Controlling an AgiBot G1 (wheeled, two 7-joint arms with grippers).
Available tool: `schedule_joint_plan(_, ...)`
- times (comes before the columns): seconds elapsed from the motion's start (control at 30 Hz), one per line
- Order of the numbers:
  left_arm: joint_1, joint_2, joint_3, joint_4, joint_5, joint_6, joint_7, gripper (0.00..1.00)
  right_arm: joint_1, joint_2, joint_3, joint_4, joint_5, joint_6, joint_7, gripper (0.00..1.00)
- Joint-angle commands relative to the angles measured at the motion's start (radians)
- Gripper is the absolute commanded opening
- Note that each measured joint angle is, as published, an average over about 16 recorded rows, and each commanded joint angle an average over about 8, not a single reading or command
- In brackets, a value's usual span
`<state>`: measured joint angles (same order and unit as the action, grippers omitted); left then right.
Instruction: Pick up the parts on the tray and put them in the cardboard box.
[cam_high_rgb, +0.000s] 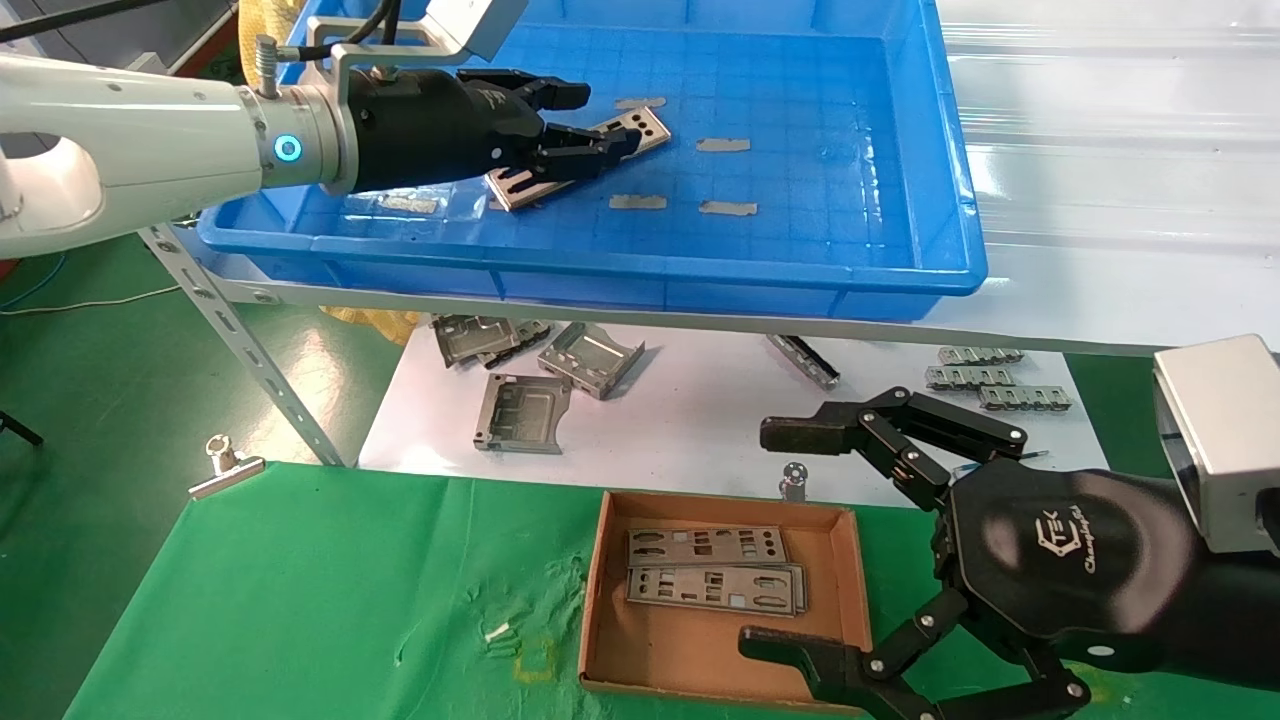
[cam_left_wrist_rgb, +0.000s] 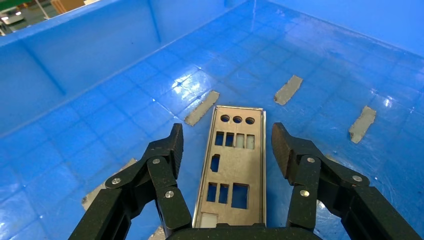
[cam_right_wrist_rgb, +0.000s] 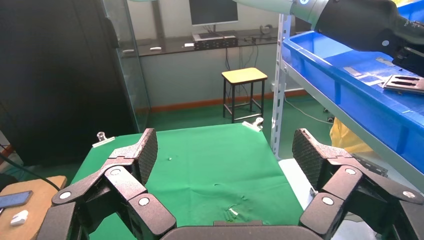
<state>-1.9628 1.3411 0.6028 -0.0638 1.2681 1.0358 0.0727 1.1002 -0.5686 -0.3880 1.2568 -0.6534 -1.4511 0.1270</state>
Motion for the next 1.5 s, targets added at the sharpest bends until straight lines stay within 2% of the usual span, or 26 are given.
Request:
schedule_joint_plan(0.03,-0.001,-0.001,0.001,0.0,0.0,0.002,0.0,0.0,0.0,0.0,0.0,0.0,0.0,0.0,0.0,1.0)
schedule_joint_plan(0.97,-0.008,-0.009,-0.006,0.012,-0.024,0.008,0.015,0.0,0.0,0.0,0.0,0.0,0.0,0.0,0.0,1.0)
schedule_joint_plan(1.0,-0.009,-0.009,-0.006,0.012,-0.024,0.008,0.017,0.05,0.0,0.0,0.0,0.0,0.0,0.0,0.0,1.0)
schedule_joint_plan(1.23,-0.021,-0.012,0.007,0.012,-0.007,0.034,0.035,0.92,0.0,0.0,0.0,0.0,0.0,0.0,0.0,1.0)
schedule_joint_plan(1.27,-0.022,-0.012,0.008,0.012,-0.005,0.04,0.038,1.0,0.0,0.0,0.0,0.0,0.0,0.0,0.0,1.0)
schedule_joint_plan(1.5,-0.032,-0.015,0.017,0.016,0.005,0.074,0.055,1.0,0.0,0.0,0.0,0.0,0.0,0.0,0.0,1.0)
